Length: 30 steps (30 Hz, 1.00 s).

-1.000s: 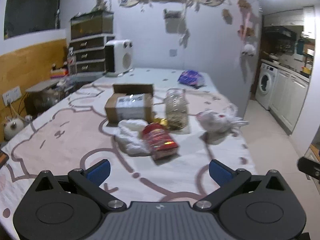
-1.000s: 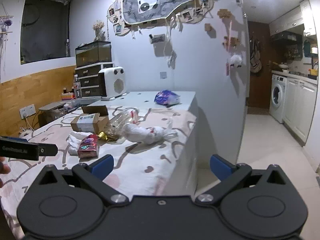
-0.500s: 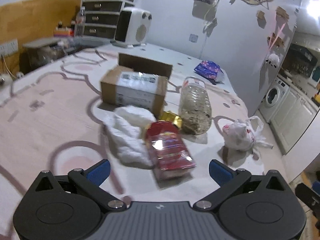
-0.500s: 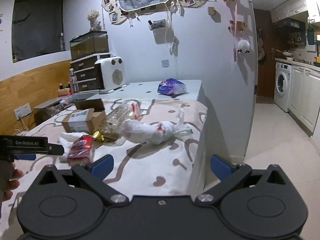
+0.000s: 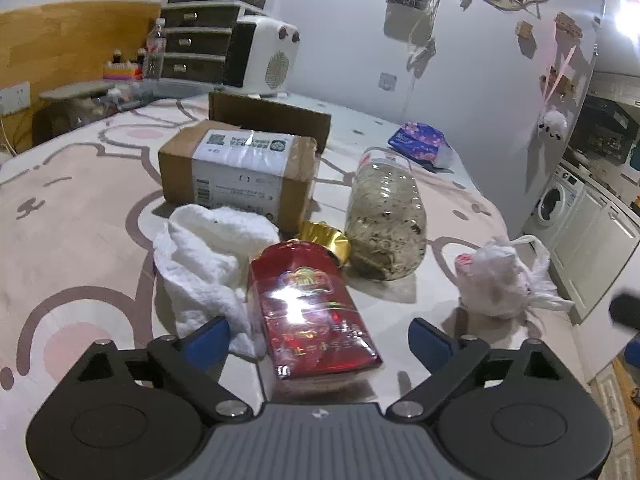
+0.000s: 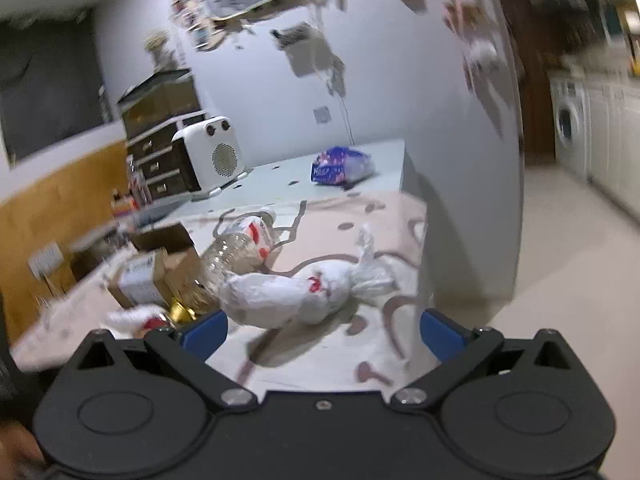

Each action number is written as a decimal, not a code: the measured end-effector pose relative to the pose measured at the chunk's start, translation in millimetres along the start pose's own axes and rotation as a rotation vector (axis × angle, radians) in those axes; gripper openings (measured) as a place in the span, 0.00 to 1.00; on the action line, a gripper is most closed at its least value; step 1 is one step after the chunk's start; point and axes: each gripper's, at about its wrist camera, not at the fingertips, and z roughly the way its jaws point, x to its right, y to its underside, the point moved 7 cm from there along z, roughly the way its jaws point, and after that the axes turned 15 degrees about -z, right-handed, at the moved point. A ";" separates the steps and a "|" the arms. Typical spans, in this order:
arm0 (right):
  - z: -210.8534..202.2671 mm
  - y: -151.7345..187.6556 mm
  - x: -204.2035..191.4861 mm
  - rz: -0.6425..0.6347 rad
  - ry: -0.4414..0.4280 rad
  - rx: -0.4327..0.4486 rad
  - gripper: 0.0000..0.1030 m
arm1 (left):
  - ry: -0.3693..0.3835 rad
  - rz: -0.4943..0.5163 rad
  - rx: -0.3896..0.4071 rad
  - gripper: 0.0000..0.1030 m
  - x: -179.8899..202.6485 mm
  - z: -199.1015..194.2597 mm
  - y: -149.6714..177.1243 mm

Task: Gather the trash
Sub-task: 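Grasp the red snack bag with the left tool while the right tool grasps the white plastic bag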

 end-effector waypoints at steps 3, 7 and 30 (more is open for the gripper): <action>10.8 -4.4 -4.2 0.083 0.003 -0.003 1.00 | -0.005 0.026 0.035 0.83 2.2 -3.4 2.1; 27.4 -15.8 -19.3 0.165 -0.010 0.001 1.00 | 0.015 0.002 0.050 0.71 -0.4 -6.2 -0.5; 58.9 -9.5 -84.2 -0.228 0.029 -0.090 0.20 | 0.138 -0.018 -0.022 0.55 -15.6 -41.0 21.2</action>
